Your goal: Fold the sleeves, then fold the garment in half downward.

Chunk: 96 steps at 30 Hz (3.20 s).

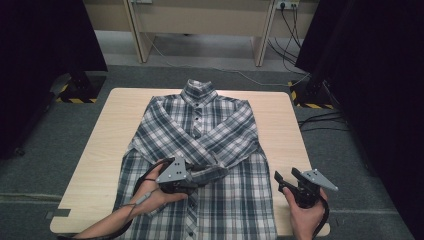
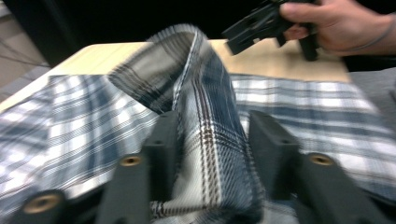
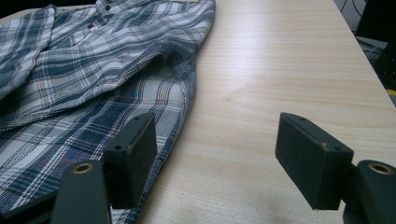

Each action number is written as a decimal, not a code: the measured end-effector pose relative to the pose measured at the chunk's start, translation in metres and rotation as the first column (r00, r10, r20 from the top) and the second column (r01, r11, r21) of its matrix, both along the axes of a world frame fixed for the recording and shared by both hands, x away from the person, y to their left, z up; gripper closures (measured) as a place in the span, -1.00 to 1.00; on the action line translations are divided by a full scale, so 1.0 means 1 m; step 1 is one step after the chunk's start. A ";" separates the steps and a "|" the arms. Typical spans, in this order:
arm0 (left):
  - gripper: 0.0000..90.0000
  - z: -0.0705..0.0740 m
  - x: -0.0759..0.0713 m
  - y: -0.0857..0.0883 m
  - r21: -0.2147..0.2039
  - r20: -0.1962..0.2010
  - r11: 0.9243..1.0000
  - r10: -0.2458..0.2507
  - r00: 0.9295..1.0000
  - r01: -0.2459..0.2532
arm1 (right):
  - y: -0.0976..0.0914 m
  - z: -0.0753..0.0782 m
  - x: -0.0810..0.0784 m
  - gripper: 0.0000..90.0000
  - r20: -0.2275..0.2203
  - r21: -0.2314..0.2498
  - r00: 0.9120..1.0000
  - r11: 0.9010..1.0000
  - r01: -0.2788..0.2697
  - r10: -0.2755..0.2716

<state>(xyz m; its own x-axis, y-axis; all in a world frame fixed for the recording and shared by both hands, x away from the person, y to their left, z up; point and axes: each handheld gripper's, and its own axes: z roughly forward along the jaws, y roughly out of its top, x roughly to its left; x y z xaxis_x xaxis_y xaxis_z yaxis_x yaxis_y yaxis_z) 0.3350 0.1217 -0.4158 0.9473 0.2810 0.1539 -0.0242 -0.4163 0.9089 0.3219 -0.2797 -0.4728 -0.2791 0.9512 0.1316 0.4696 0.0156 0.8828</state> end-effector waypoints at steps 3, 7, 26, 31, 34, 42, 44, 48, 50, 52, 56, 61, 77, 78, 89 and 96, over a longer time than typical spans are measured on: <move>-0.03 0.003 -0.003 -0.004 -0.011 -0.004 1.000 -0.026 1.000 0.026 | 0.000 0.000 0.000 -0.33 0.000 -0.001 1.000 1.000 0.000 0.000; -0.11 0.007 -0.005 -0.006 -0.022 -0.004 0.999 -0.032 0.999 0.032 | 0.000 0.000 0.000 -0.33 0.000 0.000 1.000 1.000 0.000 0.000; -0.34 0.007 0.026 0.083 0.007 -0.025 0.967 0.256 0.966 -0.256 | 0.004 0.001 0.008 -0.35 -0.029 -0.013 0.999 1.000 -0.021 0.021; -0.33 -0.001 0.046 0.123 0.041 -0.023 0.917 0.397 0.917 -0.396 | 0.006 0.008 0.013 -0.36 -0.040 -0.016 0.999 0.999 -0.036 0.036; -0.33 -0.004 0.056 0.143 0.016 -0.038 0.877 0.480 0.876 -0.480 | 0.008 0.013 0.014 -0.35 -0.033 -0.017 0.999 0.999 -0.043 0.043; -0.34 -0.017 0.071 0.167 0.034 -0.073 0.825 0.565 0.822 -0.564 | 0.016 0.022 0.022 -0.34 -0.040 -0.031 0.997 0.997 -0.067 0.066; -0.34 -0.022 0.081 0.172 0.058 -0.080 0.807 0.591 0.803 -0.588 | 0.019 0.027 0.030 -0.31 -0.057 -0.041 0.996 0.997 -0.070 0.068; -0.34 -0.033 0.108 0.180 0.112 -0.152 0.770 0.638 0.755 -0.628 | 0.027 0.036 0.057 -0.20 -0.122 -0.075 0.990 0.994 -0.080 0.071; -0.33 -0.037 0.123 0.182 0.143 -0.173 0.751 0.660 0.731 -0.645 | 0.031 0.039 0.073 -0.14 -0.154 -0.084 0.986 0.993 -0.081 0.067; -0.33 -0.040 0.137 0.182 0.174 -0.205 0.740 0.672 0.712 -0.649 | 0.034 0.042 0.089 -0.09 -0.175 -0.081 0.983 0.994 -0.079 0.064; -0.31 -0.044 0.160 0.182 0.211 -0.233 0.726 0.688 0.688 -0.655 | 0.044 0.047 0.120 -0.04 -0.218 -0.096 0.974 0.991 -0.089 0.066; -0.29 -0.047 0.182 0.188 0.249 -0.255 0.687 0.727 0.638 -0.683 | 0.054 0.044 0.155 -0.06 -0.278 -0.099 0.959 0.992 -0.084 0.053; 0.68 -0.058 0.187 0.177 0.290 -0.302 0.711 0.703 0.644 -0.640 | 0.072 0.014 0.188 0.85 -0.391 -0.121 0.918 0.985 -0.120 0.064; 0.76 -0.058 0.186 0.176 0.290 -0.297 0.713 0.701 0.648 -0.638 | 0.071 0.013 0.186 0.91 -0.388 -0.120 0.919 0.985 -0.127 0.072; 0.87 -0.055 0.106 0.171 0.322 -0.284 0.768 0.637 0.717 -0.554 | 0.055 0.014 0.098 0.94 -0.388 -0.130 0.911 0.971 -0.202 0.138; 0.85 -0.055 0.040 0.175 0.320 -0.295 0.795 0.600 0.744 -0.515 | 0.048 0.014 0.035 0.94 -0.396 -0.120 0.903 0.966 -0.228 0.164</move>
